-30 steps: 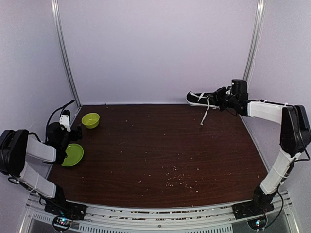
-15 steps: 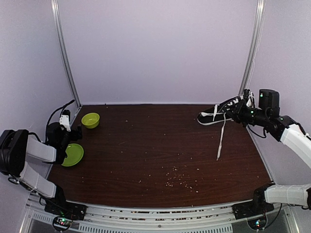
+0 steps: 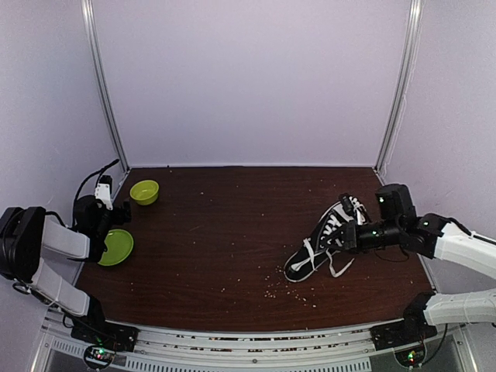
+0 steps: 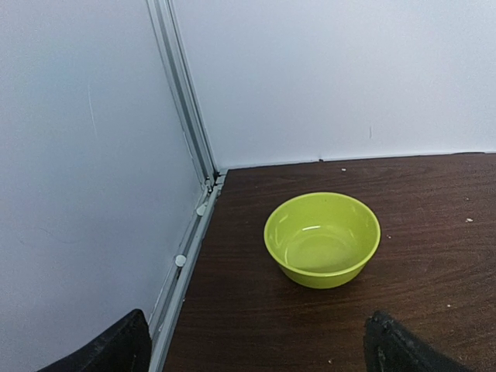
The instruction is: Tie the shoes
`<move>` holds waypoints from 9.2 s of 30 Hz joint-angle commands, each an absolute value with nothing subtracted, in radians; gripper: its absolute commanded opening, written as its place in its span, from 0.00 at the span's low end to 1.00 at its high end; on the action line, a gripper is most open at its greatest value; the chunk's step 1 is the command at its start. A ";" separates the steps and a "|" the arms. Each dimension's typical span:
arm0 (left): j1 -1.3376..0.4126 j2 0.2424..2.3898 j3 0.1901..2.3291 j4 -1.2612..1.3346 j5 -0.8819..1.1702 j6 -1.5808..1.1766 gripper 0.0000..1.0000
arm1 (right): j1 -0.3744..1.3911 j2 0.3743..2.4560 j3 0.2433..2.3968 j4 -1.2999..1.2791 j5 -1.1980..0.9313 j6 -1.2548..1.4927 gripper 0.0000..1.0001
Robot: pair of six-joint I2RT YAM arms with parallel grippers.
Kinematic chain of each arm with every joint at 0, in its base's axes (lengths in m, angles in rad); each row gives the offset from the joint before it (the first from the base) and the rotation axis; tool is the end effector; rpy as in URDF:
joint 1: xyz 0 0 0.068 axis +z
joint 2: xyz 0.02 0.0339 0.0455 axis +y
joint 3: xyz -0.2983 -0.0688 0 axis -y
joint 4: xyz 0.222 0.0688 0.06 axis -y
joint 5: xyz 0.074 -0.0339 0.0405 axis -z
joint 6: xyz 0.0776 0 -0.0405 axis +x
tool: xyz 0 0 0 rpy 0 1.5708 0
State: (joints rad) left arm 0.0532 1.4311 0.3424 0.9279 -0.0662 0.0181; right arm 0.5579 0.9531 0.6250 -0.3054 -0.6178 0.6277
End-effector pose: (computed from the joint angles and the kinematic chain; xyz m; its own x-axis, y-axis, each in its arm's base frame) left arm 0.2834 0.0202 0.2158 -0.1620 0.0095 -0.9867 -0.1154 0.9929 0.0285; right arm 0.1351 0.1373 0.2607 -0.8925 0.0073 -0.4510 -0.3749 0.5437 0.7509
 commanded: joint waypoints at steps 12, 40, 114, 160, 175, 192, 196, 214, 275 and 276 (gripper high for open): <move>0.058 1.423 0.343 0.988 -0.058 0.027 0.98 | 0.750 1.602 0.961 -0.143 -0.804 0.282 0.09; 0.049 0.962 1.242 -0.662 0.169 -0.285 0.98 | 1.129 1.513 0.911 -0.325 0.084 0.992 0.69; 0.093 0.887 0.985 -0.574 0.029 -0.224 0.98 | 1.126 2.061 1.573 -0.650 -0.119 0.649 0.67; 0.092 0.907 0.992 -0.583 0.033 -0.229 0.98 | 1.292 1.953 1.480 -0.747 0.244 1.061 0.75; 0.093 0.908 0.991 -0.584 0.019 -0.229 0.98 | 1.284 1.962 1.447 -0.716 0.249 1.061 0.00; 0.094 0.918 0.992 -0.589 -0.004 -0.227 0.98 | 0.836 1.370 1.097 -0.504 0.302 0.831 0.00; 0.094 0.922 0.994 -0.592 -0.005 -0.227 0.98 | 0.710 1.239 1.064 -0.504 0.297 0.779 0.00; 0.094 0.940 0.996 -0.595 0.031 -0.220 0.98 | 0.929 1.380 0.907 -0.188 0.136 0.912 0.00; -0.050 0.855 1.032 -0.502 0.015 -0.129 0.98 | 0.669 1.844 1.201 -0.466 0.249 0.894 0.50; -0.050 0.861 1.034 -0.504 0.025 -0.131 0.98 | 0.670 1.857 1.215 -0.468 0.246 0.892 0.50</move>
State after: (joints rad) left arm -0.0578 0.8402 1.0359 -0.5247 0.0113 -0.1425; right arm 0.6754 1.8149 1.1481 -0.4690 0.2588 0.8955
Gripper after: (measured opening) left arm 0.979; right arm 0.509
